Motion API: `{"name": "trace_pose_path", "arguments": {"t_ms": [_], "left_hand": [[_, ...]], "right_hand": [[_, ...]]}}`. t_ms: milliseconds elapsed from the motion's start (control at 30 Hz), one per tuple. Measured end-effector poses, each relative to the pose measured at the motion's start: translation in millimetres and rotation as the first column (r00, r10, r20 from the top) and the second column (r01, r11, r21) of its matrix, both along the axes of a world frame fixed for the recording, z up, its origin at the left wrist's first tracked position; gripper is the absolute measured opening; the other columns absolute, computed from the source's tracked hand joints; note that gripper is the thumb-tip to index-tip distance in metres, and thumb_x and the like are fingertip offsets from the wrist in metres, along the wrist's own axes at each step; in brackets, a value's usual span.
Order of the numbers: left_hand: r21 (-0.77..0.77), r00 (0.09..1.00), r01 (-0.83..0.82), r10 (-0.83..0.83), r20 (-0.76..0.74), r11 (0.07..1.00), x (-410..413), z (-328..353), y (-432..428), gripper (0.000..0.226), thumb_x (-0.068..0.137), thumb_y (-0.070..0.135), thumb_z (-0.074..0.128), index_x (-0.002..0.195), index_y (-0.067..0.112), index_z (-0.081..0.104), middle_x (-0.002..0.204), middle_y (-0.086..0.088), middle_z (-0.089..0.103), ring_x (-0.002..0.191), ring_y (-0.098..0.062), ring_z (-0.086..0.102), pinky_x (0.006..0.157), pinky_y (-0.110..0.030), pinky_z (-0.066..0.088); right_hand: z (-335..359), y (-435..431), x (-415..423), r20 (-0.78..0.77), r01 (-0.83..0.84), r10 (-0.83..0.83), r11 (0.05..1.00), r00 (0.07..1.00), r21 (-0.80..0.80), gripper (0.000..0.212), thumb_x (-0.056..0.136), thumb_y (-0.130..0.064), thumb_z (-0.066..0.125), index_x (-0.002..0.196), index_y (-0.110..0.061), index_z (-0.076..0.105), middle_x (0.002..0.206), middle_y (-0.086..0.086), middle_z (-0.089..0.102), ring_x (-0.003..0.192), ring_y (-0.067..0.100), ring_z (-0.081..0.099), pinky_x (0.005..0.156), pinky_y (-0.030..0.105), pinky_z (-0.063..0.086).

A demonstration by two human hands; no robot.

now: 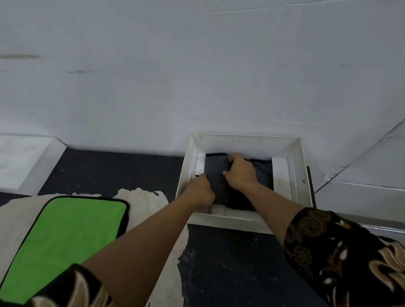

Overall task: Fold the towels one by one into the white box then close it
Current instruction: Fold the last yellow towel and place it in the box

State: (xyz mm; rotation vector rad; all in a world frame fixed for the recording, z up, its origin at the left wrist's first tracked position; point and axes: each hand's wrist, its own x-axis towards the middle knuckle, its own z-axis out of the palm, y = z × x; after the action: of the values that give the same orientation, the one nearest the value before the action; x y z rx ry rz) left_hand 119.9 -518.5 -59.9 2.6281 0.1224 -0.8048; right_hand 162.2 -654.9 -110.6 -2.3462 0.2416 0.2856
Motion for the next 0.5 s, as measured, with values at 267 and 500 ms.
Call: {"name": "trace_pose_path", "arguments": {"t_ms": [267, 500], "left_hand": [[0.038, 0.999, 0.008, -0.009, 0.035, 0.999, -4, 6, 3, 0.051, 0.087, 0.011, 0.056, 0.137, 0.008, 0.043, 0.123, -0.014, 0.061, 0.110, -0.031, 0.059, 0.094, -0.040, 0.051], [0.069, 0.981, 0.187, -0.190, 0.043, 0.980, -9, 24, -1, 0.022, 0.091, 0.012, 0.051, 0.110, 0.004, 0.058, 0.107, -0.015, 0.063, 0.097, -0.031, 0.061, 0.081, -0.038, 0.052]], "right_hand": [[3, 1, -2, 0.041, 0.093, -0.092, 0.994, 0.995, -0.049, 0.024, 0.090, -0.019, 0.066, 0.106, -0.009, 0.050, 0.109, 0.016, 0.064, 0.101, 0.033, 0.061, 0.075, 0.034, 0.049], [11, 12, -6, 0.234, -0.183, 0.301, 0.889, 0.925, -0.421, 0.039, 0.086, -0.018, 0.068, 0.120, -0.007, 0.051, 0.124, 0.016, 0.043, 0.098, 0.033, 0.055, 0.069, 0.039, 0.051]]}}
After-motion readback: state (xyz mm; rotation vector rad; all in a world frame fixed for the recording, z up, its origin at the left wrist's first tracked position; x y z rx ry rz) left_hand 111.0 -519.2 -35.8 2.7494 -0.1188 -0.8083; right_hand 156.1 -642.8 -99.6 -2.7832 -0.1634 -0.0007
